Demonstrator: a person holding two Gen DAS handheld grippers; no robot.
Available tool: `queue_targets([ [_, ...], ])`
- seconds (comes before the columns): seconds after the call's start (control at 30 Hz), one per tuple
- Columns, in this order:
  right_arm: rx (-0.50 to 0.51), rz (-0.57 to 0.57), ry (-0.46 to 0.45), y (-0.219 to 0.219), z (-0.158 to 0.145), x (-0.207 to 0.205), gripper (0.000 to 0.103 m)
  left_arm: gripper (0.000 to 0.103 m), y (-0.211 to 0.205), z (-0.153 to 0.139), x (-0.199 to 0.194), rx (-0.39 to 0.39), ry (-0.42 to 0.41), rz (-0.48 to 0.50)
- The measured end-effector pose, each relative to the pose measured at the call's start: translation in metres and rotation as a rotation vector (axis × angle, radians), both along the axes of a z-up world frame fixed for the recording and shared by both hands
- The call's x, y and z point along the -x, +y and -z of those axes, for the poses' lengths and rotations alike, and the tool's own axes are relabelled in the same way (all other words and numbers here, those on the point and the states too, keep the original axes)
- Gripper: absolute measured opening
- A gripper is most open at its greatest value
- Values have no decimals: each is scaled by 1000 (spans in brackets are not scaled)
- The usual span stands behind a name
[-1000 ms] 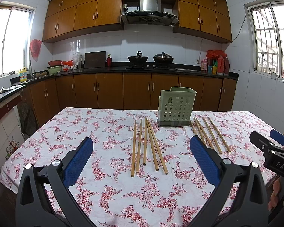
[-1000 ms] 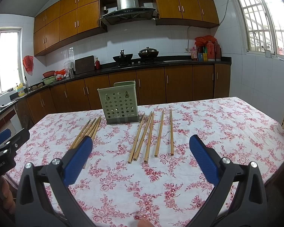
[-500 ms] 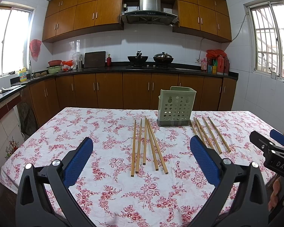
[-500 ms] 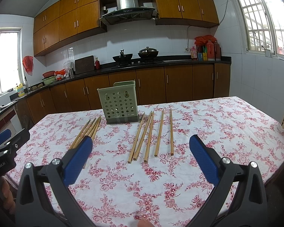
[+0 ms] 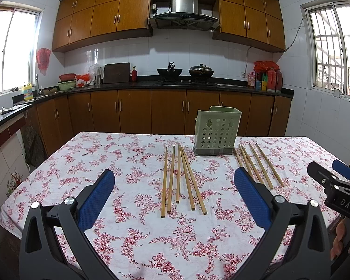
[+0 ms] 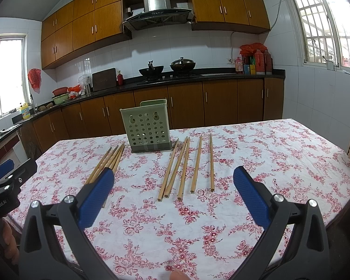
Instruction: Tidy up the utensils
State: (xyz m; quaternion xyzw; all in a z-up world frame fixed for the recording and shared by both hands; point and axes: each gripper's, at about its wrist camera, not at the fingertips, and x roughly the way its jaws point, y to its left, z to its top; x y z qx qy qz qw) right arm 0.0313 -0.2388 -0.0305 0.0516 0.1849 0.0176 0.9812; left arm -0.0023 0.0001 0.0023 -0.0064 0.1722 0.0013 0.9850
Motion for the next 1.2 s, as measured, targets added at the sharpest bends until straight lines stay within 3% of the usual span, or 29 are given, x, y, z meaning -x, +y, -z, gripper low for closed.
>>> queue_targets([
  [0.27, 4, 2, 8, 0, 2, -2, 99, 101, 1, -2, 1, 0, 4, 1],
  [0.43, 11, 23, 71, -6, 10, -17, 99, 101, 5, 5, -8, 13, 37, -47],
  [0.63, -14, 92, 234, -27, 27, -57, 99, 101, 45, 21, -49, 91, 196, -135],
  [0.73, -45, 122, 312, -40, 36, -80, 90, 101, 66, 32, -62, 169, 268, -148],
  [0.83, -97, 138, 404, -52, 48, -106, 76, 101, 77, 39, -72, 194, 320, -153],
  [1.07, -172, 151, 539, -70, 78, -163, 36, 101, 75, 51, -105, 120, 404, -129],
  [1.2, -153, 149, 571, -70, 90, -185, 29, 101, 74, 55, -124, 105, 421, -112],
])
